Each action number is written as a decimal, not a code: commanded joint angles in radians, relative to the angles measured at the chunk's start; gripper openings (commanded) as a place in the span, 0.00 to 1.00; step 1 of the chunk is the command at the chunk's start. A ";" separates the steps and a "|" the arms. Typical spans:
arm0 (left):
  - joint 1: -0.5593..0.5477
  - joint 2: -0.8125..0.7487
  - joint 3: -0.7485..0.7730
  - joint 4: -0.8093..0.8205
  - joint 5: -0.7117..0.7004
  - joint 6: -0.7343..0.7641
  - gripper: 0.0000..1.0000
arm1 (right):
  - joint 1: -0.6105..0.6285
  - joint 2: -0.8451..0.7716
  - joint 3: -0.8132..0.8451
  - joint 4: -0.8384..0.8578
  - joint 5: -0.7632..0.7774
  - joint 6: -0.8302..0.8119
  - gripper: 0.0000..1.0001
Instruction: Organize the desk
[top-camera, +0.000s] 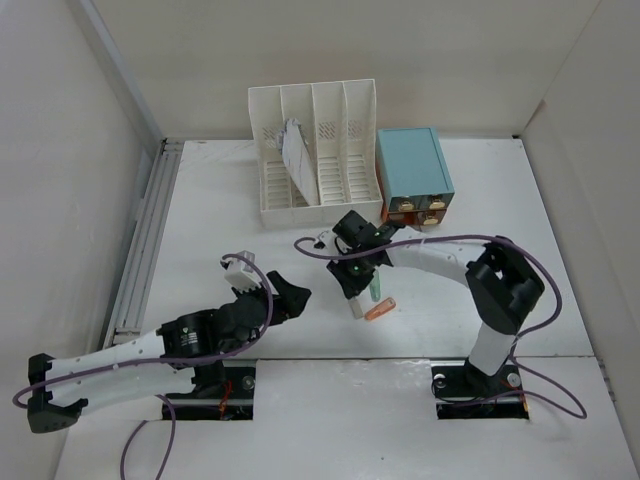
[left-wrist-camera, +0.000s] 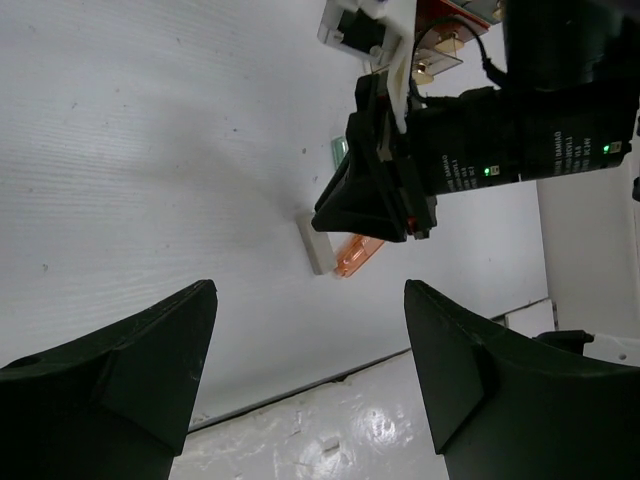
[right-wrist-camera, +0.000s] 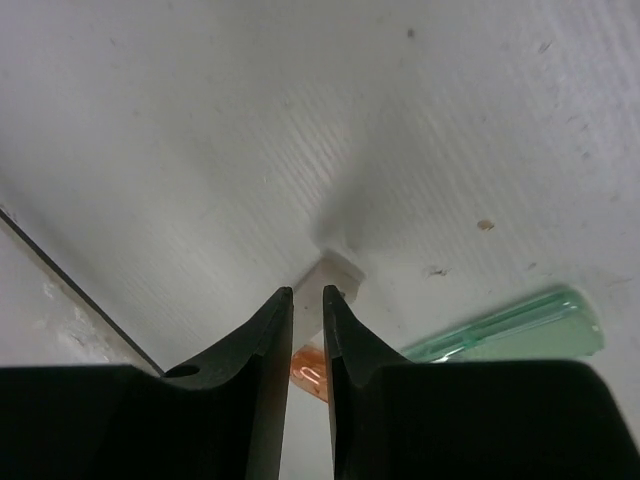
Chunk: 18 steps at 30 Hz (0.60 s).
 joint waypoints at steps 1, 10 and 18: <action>-0.003 -0.010 0.020 0.024 -0.019 0.014 0.73 | 0.012 -0.012 -0.006 -0.053 -0.046 0.049 0.24; -0.003 -0.032 -0.010 0.046 -0.028 0.044 0.73 | 0.065 -0.084 -0.096 -0.030 0.040 0.109 0.43; -0.003 -0.053 -0.019 0.046 -0.028 0.053 0.73 | 0.065 -0.084 -0.109 -0.001 0.117 0.138 0.70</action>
